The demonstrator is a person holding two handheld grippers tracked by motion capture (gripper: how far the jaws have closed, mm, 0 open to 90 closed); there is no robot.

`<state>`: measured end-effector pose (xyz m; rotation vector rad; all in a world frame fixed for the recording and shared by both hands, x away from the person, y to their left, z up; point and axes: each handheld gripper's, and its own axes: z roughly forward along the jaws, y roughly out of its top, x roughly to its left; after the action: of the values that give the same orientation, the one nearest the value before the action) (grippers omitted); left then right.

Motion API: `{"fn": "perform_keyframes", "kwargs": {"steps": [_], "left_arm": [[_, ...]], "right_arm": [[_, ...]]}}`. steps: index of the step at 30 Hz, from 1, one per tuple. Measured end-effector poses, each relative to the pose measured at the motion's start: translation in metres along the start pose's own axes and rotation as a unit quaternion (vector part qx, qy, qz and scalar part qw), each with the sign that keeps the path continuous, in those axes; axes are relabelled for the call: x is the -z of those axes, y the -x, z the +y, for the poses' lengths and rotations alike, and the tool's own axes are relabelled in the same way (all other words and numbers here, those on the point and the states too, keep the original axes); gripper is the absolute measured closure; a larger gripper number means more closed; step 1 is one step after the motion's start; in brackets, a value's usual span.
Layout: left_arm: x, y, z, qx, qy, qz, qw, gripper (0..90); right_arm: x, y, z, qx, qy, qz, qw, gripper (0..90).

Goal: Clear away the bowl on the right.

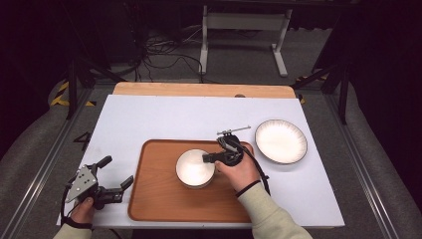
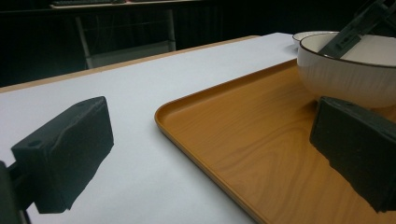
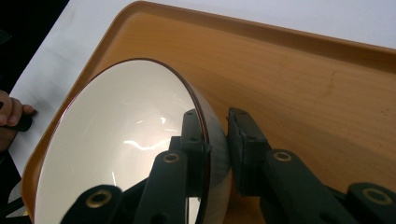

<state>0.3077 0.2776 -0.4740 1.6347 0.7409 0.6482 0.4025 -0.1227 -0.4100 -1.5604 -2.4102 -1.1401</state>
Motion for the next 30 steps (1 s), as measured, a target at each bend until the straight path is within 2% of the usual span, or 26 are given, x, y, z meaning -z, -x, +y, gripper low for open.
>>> {"fn": "perform_keyframes", "kwargs": {"steps": [8, 13, 23, 30], "left_arm": [[0.000, 0.000, 0.000, 0.000, 0.000, 0.000, 1.0000, 0.3], [0.000, 0.000, 0.000, -0.001, -0.001, -0.001, 1.0000, 0.3], [0.000, 0.000, 0.000, -0.003, -0.002, 0.000, 1.0000, 0.3], [0.000, 0.000, 0.000, -0.002, -0.002, -0.001, 1.0000, 0.3]], "right_arm": [[-0.004, 0.002, -0.003, -0.002, -0.003, 0.002, 1.0000, 77.7], [-0.006, 0.002, -0.005, 0.003, -0.004, -0.008, 1.0000, 77.8], [-0.008, 0.008, -0.009, 0.000, -0.004, -0.001, 1.0000, 78.9], [-0.008, 0.010, -0.011, 0.009, 0.005, 0.002, 0.9999, 78.7]]}}
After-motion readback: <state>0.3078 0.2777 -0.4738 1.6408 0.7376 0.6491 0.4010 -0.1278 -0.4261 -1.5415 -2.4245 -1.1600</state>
